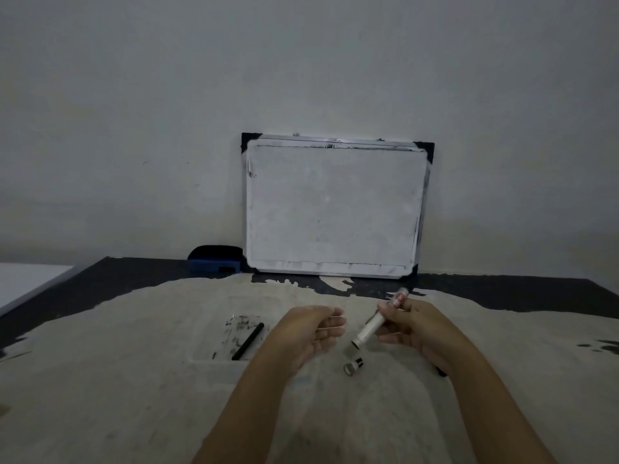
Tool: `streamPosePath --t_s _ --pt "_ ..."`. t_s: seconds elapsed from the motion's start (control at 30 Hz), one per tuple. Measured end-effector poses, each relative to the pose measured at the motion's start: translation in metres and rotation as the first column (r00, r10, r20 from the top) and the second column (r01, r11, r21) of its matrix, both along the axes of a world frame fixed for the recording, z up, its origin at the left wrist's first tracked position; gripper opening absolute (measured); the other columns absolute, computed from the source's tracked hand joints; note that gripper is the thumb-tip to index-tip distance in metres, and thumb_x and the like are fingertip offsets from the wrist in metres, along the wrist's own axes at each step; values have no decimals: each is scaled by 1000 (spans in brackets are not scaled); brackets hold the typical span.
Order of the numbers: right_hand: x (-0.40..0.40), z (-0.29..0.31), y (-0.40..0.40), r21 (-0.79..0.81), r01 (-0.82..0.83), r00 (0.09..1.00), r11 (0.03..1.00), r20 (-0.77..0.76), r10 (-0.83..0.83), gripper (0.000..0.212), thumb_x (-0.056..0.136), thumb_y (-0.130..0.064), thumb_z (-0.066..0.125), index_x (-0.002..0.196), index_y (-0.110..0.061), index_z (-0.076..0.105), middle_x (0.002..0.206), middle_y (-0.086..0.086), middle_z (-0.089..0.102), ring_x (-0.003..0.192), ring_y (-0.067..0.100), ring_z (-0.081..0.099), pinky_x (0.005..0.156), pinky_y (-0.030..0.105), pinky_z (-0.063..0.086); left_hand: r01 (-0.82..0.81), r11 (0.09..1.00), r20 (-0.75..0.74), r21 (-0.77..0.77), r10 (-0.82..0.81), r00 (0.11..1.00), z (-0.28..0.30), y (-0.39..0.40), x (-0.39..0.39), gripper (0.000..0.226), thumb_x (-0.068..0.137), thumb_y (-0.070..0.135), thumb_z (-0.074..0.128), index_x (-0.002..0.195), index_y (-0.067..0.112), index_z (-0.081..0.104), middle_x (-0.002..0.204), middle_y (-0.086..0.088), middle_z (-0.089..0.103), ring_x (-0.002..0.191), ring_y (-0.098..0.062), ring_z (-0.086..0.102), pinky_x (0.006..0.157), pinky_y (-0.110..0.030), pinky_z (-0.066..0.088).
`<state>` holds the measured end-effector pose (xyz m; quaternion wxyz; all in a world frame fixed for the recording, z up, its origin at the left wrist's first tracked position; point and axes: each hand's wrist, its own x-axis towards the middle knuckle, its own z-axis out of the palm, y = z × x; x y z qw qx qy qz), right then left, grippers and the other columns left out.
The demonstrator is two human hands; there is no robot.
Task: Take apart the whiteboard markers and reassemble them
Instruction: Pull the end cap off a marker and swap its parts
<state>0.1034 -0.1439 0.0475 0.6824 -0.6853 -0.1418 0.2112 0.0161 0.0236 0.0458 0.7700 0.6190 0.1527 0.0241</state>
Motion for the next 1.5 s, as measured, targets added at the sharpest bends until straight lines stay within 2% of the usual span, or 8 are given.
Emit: streamPosePath --t_s 0.1,0.23,0.43,0.53,0.67,0.87,1.33,1.5 --pt "2 -1 3 167 106 994 980 -31 -102 20 85 -16 62 90 4 63 84 16 68 68 18 65 56 22 58 1 1000 6 8 -1 1000 -1 1 1 20 94 15 45 89 10 63 85 -3 66 76 -11 63 69 -19 51" --pt "1 -14 6 -147 256 930 956 308 -201 21 85 -12 64 92 8 62 89 22 71 66 20 68 51 18 55 -22 1000 -13 23 22 1000 -4 3 3 20 93 15 45 87 10 63 84 -4 66 76 -12 63 69 -19 52" --pt "-1 -17 14 -177 266 903 948 391 -181 18 84 -13 64 89 5 61 80 15 70 64 19 68 54 23 57 -40 999 -16 17 40 999 -8 0 5 18 92 12 48 83 8 63 83 -7 65 76 -15 62 81 -28 52" --pt "1 -20 13 -119 280 927 952 293 -236 22 86 -13 63 90 9 61 78 19 70 64 26 68 63 36 60 -47 998 12 46 46 999 -11 1 6 14 91 9 49 87 6 62 82 -7 64 74 -14 62 75 -24 54" --pt "2 -11 10 41 249 959 968 128 -252 26 87 -18 62 94 7 62 77 16 67 62 21 67 53 23 59 -57 995 34 83 55 998 -13 -1 5 11 89 1 51 86 5 62 76 -7 63 66 -12 59 61 -16 53" --pt "-1 -6 16 148 226 970 963 57 -236 33 86 -19 63 98 12 60 76 17 67 58 17 66 51 21 56 -30 980 43 199 22 999 -18 -9 5 13 89 12 54 90 6 66 78 -8 67 66 -13 61 64 -20 51" --pt "-5 6 18 303 272 962 913 -74 -262 18 88 -14 60 84 3 60 77 16 65 65 21 66 56 24 60 -191 963 177 193 157 972 -13 -5 3 18 89 10 55 101 5 68 75 -4 70 61 -4 62 57 -9 49" --pt "-9 9 21 347 241 969 906 -137 -206 15 89 -11 57 84 3 59 78 15 63 68 23 64 61 26 60 -102 994 158 42 94 983 -7 -7 1 21 88 26 57 98 11 68 80 -4 72 67 -8 68 60 -14 53"
